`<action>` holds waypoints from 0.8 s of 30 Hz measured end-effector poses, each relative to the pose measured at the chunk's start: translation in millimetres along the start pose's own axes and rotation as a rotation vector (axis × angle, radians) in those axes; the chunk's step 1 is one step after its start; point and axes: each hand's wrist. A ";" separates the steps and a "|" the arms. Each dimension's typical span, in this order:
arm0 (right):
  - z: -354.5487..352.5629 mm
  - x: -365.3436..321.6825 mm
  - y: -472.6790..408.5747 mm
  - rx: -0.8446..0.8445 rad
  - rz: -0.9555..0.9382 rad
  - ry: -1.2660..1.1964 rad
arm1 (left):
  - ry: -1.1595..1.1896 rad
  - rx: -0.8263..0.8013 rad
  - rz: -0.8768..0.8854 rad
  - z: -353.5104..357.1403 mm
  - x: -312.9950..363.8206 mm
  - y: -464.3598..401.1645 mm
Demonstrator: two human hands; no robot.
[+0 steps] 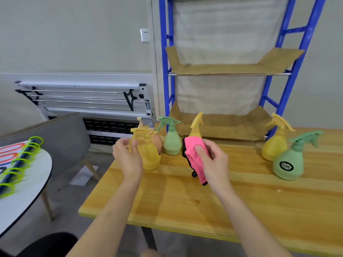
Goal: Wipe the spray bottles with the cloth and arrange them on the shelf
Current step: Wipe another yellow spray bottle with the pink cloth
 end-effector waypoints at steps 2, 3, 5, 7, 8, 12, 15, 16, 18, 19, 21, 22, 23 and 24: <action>2.0 -1.1 -1.7 -0.008 -0.005 -0.006 | -0.012 0.012 0.045 -0.8 7.3 -10.6; 2.5 -1.4 -2.2 -0.010 -0.008 -0.008 | -0.010 0.006 0.061 -1.1 10.6 -14.7; 2.9 -2.3 -2.6 -0.018 -0.014 -0.001 | 0.001 -0.029 0.075 -1.1 14.6 -21.4; 2.6 -1.5 -1.7 -0.030 -0.005 0.003 | 0.011 -0.066 0.065 -1.2 17.4 -26.1; 2.2 -0.9 -0.8 -0.041 -0.002 0.006 | 0.015 -0.080 0.059 -2.2 18.9 -27.2; -2.0 -2.6 1.8 -0.055 -0.010 0.015 | -0.013 -0.133 0.066 -6.5 29.2 -27.5; -5.4 -8.5 0.2 -0.042 -0.022 0.004 | -0.037 -0.171 0.036 -7.9 30.3 -26.0; -7.2 -10.5 -0.9 -0.034 -0.028 0.003 | -0.045 -0.186 0.027 -8.2 30.5 -23.6; -12.3 -14.0 -2.9 -0.020 -0.043 0.011 | -0.025 -0.228 0.008 -7.2 33.0 -15.7; -15.2 -15.9 -3.2 -0.015 -0.052 0.018 | 0.000 -0.258 0.002 -6.3 35.6 -9.7; -22.4 -19.2 -3.3 -0.008 -0.071 0.031 | 0.045 -0.330 0.021 -4.7 42.6 6.0; -26.7 -21.2 -4.0 -0.006 -0.083 0.044 | 0.076 -0.375 0.032 -3.1 45.3 13.3; -31.7 -23.9 -5.3 0.000 -0.098 0.064 | 0.100 -0.422 0.041 -0.5 46.3 19.5; -37.2 -26.7 -7.9 0.009 -0.111 0.089 | 0.118 -0.470 0.049 2.3 47.6 26.1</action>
Point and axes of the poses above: each hand's wrist, its own y-axis away from the middle knuckle, its own z-axis out of the palm, x = y × z, and after that the axes turned 9 degrees about -z, right-handed
